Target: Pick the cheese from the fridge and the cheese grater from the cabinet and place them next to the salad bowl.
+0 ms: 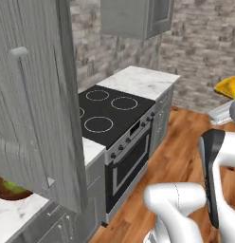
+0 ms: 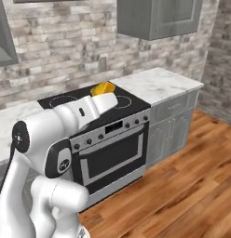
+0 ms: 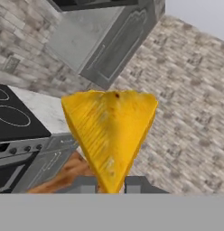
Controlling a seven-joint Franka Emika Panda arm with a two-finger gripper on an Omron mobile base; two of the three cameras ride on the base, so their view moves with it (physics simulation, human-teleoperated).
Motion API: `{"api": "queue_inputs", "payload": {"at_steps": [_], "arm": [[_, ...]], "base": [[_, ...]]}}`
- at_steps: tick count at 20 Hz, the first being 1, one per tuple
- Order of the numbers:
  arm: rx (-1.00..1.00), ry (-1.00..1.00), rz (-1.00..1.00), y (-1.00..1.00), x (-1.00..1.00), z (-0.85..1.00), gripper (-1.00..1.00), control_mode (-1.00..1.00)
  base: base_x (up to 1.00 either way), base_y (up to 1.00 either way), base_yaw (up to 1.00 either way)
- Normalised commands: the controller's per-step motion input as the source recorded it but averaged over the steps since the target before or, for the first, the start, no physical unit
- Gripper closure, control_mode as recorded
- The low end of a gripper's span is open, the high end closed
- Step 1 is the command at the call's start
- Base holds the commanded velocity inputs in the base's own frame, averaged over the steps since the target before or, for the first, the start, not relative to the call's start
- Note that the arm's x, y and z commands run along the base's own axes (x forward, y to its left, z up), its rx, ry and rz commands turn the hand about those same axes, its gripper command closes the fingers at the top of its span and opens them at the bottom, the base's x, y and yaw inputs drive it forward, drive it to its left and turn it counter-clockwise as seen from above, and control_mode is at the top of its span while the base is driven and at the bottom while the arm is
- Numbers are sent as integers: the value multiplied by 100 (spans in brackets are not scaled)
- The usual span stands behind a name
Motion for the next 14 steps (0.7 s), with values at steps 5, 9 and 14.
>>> {"api": "queue_inputs", "payload": {"at_steps": [5,9,14], "arm": [[0,0,0,0,0,0,100,100],[0,0,0,0,0,0,100,100],[0,0,0,0,0,0,100,100]], "base": [[100,-5,8],[49,0,18],[2,0,31]]}}
